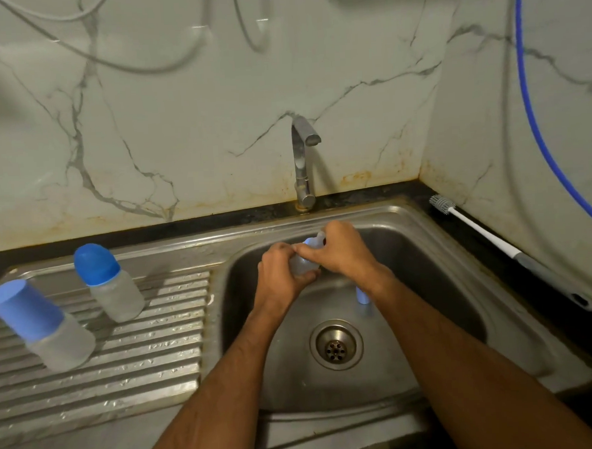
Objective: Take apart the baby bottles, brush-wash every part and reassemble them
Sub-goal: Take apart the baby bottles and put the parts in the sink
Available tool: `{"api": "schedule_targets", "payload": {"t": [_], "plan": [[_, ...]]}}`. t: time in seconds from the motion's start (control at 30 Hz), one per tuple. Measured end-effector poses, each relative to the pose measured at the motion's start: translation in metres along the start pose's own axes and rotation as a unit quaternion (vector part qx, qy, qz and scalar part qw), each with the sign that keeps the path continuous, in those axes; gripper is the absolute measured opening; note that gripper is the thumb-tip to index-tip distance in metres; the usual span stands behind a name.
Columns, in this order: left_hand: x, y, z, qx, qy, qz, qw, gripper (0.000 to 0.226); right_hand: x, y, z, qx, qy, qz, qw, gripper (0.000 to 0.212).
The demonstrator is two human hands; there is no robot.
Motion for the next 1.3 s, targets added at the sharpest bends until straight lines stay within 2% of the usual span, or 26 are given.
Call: {"api": "schedule_targets", "payload": {"t": [0.1,0.33,0.5,0.63,0.73,0.83,0.87,0.93,0.97,1.03,1.1,1.17,1.2,1.23,1.3], "plan": [[0.004,-0.001,-0.004,-0.003,0.020,-0.011,1.000,0.048,0.004,-0.005,0.001,-0.034,0.021,0.041,0.998,0.040],[0.001,0.004,-0.017,0.025,0.117,-0.031,0.992,0.036,0.005,-0.020,-0.007,-0.065,0.134,0.101,0.984,0.027],[0.003,0.008,-0.019,0.026,0.146,-0.035,0.988,0.035,0.003,-0.019,-0.014,-0.101,0.171,0.099,0.975,0.034],[0.004,0.015,-0.022,0.018,0.159,-0.031,0.987,0.032,-0.006,-0.005,-0.020,-0.147,0.188,0.170,0.956,0.030],[0.009,0.020,-0.016,0.013,0.126,-0.017,0.992,0.033,-0.005,0.004,-0.020,-0.133,0.179,0.198,0.954,0.046],[0.008,0.021,-0.012,-0.012,0.071,0.006,0.997,0.032,0.000,-0.001,-0.012,0.008,0.133,0.136,0.982,0.077],[0.008,0.021,-0.012,-0.018,0.058,0.016,0.998,0.033,0.004,-0.003,-0.009,0.033,0.089,0.102,0.990,0.078],[0.010,0.018,-0.011,-0.022,0.038,0.022,0.999,0.039,0.008,-0.005,-0.004,0.003,-0.004,0.050,0.999,0.058],[0.013,0.018,-0.010,-0.023,0.032,0.023,0.999,0.041,0.010,-0.003,-0.003,-0.034,-0.025,0.038,0.998,0.049],[0.016,0.017,-0.009,-0.020,0.028,0.025,0.999,0.042,0.011,-0.001,-0.006,-0.069,-0.025,0.036,0.997,0.039],[0.011,0.021,-0.012,-0.019,0.038,0.029,0.999,0.040,0.010,-0.006,-0.015,-0.024,0.021,0.049,0.998,0.026],[0.006,0.023,-0.011,-0.020,0.037,0.035,0.999,0.039,0.006,-0.004,-0.022,0.017,0.083,0.086,0.993,0.058],[0.005,0.023,-0.009,-0.021,0.038,0.036,0.998,0.039,0.004,-0.003,-0.023,0.032,0.087,0.085,0.992,0.072],[0.006,0.022,-0.008,-0.022,0.039,0.036,0.998,0.039,0.005,-0.004,-0.023,0.034,0.068,0.071,0.995,0.076],[0.008,0.021,-0.008,-0.027,0.042,0.042,0.998,0.039,0.008,-0.006,-0.020,0.005,0.021,0.042,0.999,0.064]]}}
Point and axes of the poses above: each hand's wrist, its own x-axis towards the middle knuckle, its own z-axis out of the back of the hand, y = z × x, the point moved 6 cm from there along x, towards the middle knuckle, and after that the axes turned 6 degrees about -z, right-handed, at the moved point
